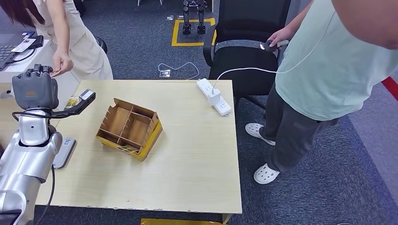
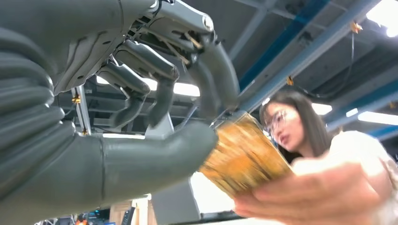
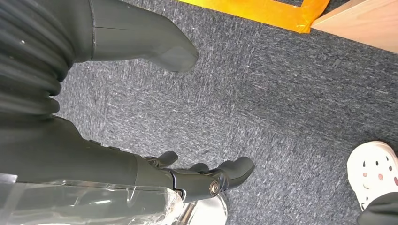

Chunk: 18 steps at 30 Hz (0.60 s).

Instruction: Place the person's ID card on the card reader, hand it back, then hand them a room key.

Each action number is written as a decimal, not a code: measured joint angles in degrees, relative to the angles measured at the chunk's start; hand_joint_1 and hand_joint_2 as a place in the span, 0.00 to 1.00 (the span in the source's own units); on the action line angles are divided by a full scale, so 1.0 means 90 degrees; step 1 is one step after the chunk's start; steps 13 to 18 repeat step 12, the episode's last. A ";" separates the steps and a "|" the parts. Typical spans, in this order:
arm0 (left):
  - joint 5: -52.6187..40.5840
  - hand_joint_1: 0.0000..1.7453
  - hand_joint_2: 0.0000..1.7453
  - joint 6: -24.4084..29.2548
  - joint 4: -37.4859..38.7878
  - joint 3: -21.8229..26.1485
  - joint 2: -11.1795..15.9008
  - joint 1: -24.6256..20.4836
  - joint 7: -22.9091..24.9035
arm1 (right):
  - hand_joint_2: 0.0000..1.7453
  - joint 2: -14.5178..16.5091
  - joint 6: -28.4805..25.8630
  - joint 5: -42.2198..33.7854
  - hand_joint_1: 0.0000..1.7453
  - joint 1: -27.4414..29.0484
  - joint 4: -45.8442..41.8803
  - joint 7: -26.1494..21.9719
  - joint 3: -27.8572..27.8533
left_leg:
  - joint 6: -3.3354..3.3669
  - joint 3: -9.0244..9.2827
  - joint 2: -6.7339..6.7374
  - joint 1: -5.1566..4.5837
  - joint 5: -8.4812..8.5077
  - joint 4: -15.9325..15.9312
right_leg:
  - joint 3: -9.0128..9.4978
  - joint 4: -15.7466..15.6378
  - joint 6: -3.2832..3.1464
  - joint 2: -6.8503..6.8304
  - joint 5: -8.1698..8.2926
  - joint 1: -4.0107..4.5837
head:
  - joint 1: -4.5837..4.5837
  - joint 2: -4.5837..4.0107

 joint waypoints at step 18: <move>-0.0010 0.00 1.00 -0.0064 0.0377 0.0241 0.0459 -0.0005 0.0027 | 1.00 0.0002 -0.0009 0.0015 0.00 0.0024 0.0000 -0.0041 -0.0007 | -0.0001 0.0001 0.0008 0.0002 0.0001 -0.0003 | -0.0002 0.0005 -0.0001 0.0010 0.0000 0.0002 | 0.0000 0.0000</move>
